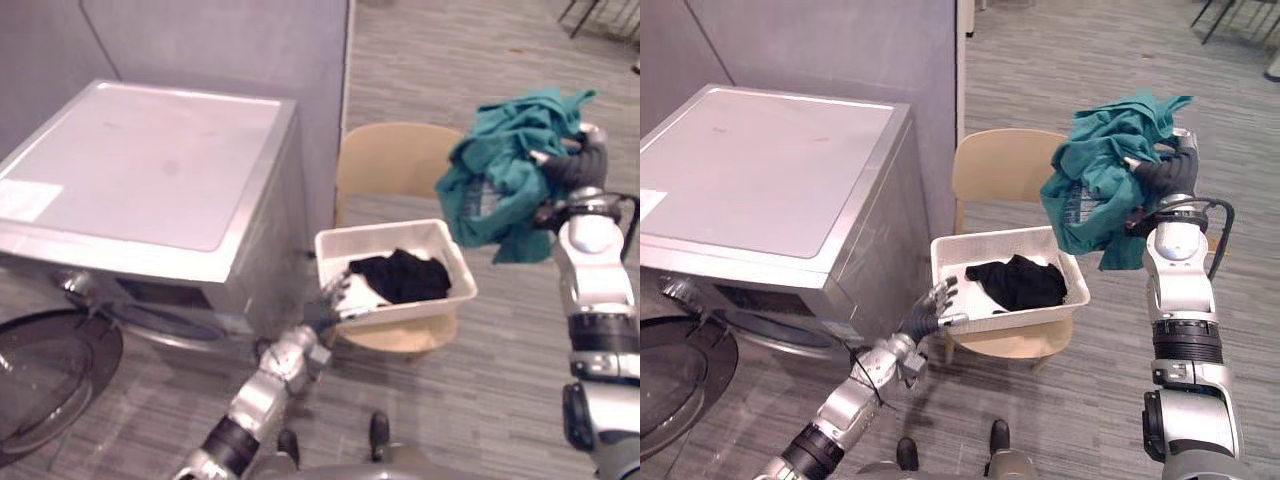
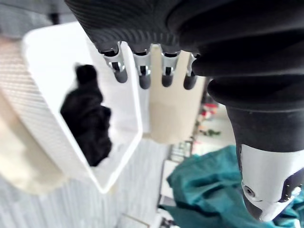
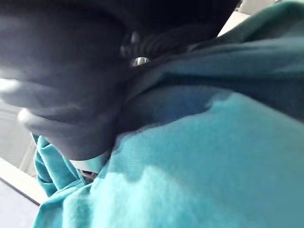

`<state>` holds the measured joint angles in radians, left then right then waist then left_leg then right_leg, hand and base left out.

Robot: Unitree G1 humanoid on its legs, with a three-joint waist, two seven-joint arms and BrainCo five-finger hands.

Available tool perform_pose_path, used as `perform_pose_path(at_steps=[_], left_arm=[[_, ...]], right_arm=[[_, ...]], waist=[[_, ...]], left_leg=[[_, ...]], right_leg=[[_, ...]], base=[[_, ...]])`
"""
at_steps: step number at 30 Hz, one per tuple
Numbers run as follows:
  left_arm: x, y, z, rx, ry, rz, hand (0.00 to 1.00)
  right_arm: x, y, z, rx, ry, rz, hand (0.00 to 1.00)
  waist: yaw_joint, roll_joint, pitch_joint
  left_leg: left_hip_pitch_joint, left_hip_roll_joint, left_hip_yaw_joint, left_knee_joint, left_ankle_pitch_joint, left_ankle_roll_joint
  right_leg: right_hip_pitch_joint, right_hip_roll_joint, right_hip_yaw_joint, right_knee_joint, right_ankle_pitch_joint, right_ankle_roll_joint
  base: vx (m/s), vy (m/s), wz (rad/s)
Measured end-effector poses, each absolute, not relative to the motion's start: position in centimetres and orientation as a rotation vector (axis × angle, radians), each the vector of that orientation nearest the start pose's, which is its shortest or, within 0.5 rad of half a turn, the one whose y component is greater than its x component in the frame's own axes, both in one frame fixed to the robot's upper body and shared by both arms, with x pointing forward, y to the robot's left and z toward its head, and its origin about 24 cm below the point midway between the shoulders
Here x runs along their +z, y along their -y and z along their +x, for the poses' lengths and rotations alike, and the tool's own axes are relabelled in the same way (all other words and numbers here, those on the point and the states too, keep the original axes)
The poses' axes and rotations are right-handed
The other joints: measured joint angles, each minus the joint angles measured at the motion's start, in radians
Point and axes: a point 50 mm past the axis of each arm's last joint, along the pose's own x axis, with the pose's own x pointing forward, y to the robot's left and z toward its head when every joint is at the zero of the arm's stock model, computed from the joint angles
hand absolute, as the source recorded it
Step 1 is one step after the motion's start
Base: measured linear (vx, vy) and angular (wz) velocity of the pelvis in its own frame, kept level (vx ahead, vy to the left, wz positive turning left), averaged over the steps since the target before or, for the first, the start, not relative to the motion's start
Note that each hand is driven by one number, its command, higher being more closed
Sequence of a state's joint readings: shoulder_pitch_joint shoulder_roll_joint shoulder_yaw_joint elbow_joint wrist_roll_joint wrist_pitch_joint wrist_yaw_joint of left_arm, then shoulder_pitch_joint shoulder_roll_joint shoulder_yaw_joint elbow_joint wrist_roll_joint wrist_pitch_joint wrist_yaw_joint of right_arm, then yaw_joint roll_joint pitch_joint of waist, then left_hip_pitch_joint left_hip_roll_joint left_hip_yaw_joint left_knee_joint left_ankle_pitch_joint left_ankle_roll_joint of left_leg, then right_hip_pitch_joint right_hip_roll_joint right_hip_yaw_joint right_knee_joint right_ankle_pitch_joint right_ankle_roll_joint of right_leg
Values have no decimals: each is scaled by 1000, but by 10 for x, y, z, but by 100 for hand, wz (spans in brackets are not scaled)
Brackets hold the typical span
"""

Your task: Pick up the laundry basket with both hands and put the clothes into the washing machine.

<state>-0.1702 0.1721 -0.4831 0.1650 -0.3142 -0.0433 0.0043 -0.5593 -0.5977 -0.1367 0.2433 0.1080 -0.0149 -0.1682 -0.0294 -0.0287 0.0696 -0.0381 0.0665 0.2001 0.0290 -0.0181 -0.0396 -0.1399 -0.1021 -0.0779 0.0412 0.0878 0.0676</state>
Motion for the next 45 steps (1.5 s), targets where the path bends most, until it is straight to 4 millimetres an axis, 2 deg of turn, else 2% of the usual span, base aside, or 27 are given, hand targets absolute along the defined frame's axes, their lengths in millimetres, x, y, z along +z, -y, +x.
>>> perform_pose_path(at_steps=[1, 6, 9, 12, 13, 15, 19, 23, 32, 37, 41, 42, 45], left_arm=[[41, -64, 265, -478, -30, -65, 0], [77, -55, 288, -464, 110, -18, 0], [99, -49, 305, -453, 196, 57, 0], [107, -45, 316, -445, 221, 117, 0], [108, -45, 318, -438, 222, 132, 0], [107, -45, 324, -429, 213, 160, 0], [109, -38, 336, -442, 193, 219, 0], [125, -25, 345, -451, 227, 239, 0], [142, 11, 339, -569, 269, 222, 0], [151, 19, 336, -596, 292, 187, 0], [152, 26, 333, -607, 292, 152, 0], [153, 28, 332, -613, 289, 132, 100], [157, 32, 329, -626, 302, 113, 100]], right_arm=[[213, 271, 329, -318, 441, -387, 100], [218, 248, 329, -217, 493, -420, 100], [214, 233, 333, -158, 485, -434, 100], [217, 218, 337, -123, 509, -391, 100], [218, 216, 337, -116, 515, -387, 100], [222, 202, 336, -74, 549, -374, 100], [232, 186, 334, -16, 598, -381, 100], [233, 174, 333, 17, 619, -347, 100], [243, 155, 322, 93, 696, -327, 100], [246, 147, 315, 122, 736, -303, 100], [240, 140, 312, 160, 725, -281, 100], [239, 140, 311, 162, 724, -275, 100], [239, 139, 308, 170, 734, -266, 100]], waist=[[-9, 0, -3], [-12, 0, -29], [-12, 0, -30], [-21, 0, -30], [-23, 0, -30], [-46, 1, -31], [-54, 3, -31], [-67, 4, -32], [-70, 22, -43], [-84, 31, -49], [-99, 46, -58], [-100, 49, -60], [-105, 50, -61]], left_leg=[[13, 0, 6, -6, 0, 0], [43, 2, 62, -25, -1, 0], [69, 2, 108, -31, -3, 1], [83, 2, 147, -31, -9, -1], [85, 2, 154, -31, -11, -1], [91, 3, 167, -28, -15, -5], [90, 3, 190, -26, -19, -8], [91, 2, 196, -26, -21, -6], [101, 1, 211, -29, -31, -3], [105, 1, 215, -30, -33, -4], [108, 1, 221, -33, -33, -4], [112, 2, 225, -34, -34, -5], [114, 2, 230, -34, -34, -6]], right_leg=[[10, 2, 7, -4, 2, 0], [12, 11, 67, -31, 28, 3], [12, 18, 115, -33, 38, 6], [10, 24, 158, -47, 51, 7], [10, 25, 165, -47, 52, 7], [8, 30, 183, -47, 53, 8], [-5, 33, 210, -47, 57, 16], [-7, 33, 216, -48, 60, 14], [-4, 33, 227, -47, 59, 15], [-2, 30, 230, -47, 58, 16], [-3, 30, 235, -47, 58, 16], [-2, 31, 238, -47, 58, 16], [-2, 32, 242, -47, 58, 16]], base=[[-17, 6, -24], [-16, 4, -34], [-23, 14, -38], [-19, 14, -41], [-13, 7, -31], [-3, 4, -22], [-2, 0, -20], [10, -2, -3], [25, 0, -5], [2, 0, -1], [4, -7, -3], [10, -16, -8], [1, -16, -6]])
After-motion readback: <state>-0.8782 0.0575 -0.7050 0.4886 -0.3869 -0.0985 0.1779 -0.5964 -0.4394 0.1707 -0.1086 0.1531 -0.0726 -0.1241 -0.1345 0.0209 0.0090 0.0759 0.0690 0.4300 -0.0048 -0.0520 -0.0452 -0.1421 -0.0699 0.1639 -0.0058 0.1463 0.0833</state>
